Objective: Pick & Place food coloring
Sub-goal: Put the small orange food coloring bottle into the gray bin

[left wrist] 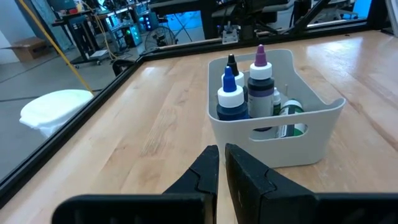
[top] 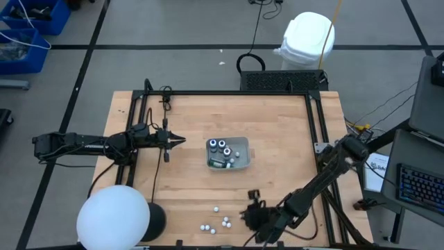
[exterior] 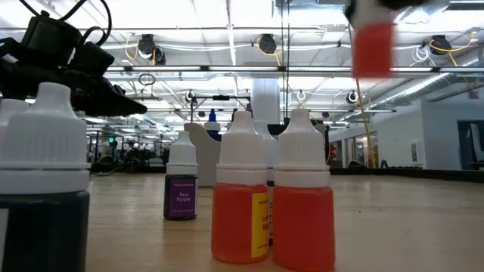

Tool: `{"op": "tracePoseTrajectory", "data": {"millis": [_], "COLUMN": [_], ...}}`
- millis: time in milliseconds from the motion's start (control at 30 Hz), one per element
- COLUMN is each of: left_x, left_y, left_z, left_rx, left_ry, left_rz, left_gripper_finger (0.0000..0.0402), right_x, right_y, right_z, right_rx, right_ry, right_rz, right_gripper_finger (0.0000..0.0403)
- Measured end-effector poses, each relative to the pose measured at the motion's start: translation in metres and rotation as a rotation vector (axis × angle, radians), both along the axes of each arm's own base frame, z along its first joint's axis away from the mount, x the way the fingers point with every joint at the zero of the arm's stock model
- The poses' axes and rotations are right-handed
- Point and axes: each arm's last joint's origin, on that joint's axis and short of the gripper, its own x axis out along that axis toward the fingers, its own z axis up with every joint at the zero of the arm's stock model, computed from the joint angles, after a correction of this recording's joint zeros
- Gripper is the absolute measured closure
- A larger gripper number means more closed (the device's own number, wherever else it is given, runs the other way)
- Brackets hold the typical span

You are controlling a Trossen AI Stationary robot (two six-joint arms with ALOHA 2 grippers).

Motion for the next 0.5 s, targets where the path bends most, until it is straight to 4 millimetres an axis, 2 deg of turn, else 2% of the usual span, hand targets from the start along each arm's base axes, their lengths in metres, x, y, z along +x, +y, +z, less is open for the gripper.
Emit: {"op": "tracePoseTrajectory", "data": {"millis": [267,367,500], "left_x": [0.000,0.000,0.000], "left_y": [0.000,0.000,0.000], "left_z": [0.000,0.000,0.000], "left_rx": [0.000,0.000,0.000], "left_ry": [0.000,0.000,0.000], "left_rz": [0.001,0.000,0.000], "left_gripper_finger": [0.0366,0.0366,0.0366], "right_x": [-0.013,-0.005,0.012], "right_y": [-0.071,-0.099,-0.136], "right_z": [0.064,0.075,0.073], "right_rx": [-0.253,-0.296,-0.346], "right_ry": [-0.100,-0.094,-0.054], "right_rz": [-0.293,-0.345,-0.429], "right_gripper_finger": [0.0363,0.0362,0.0361]}}
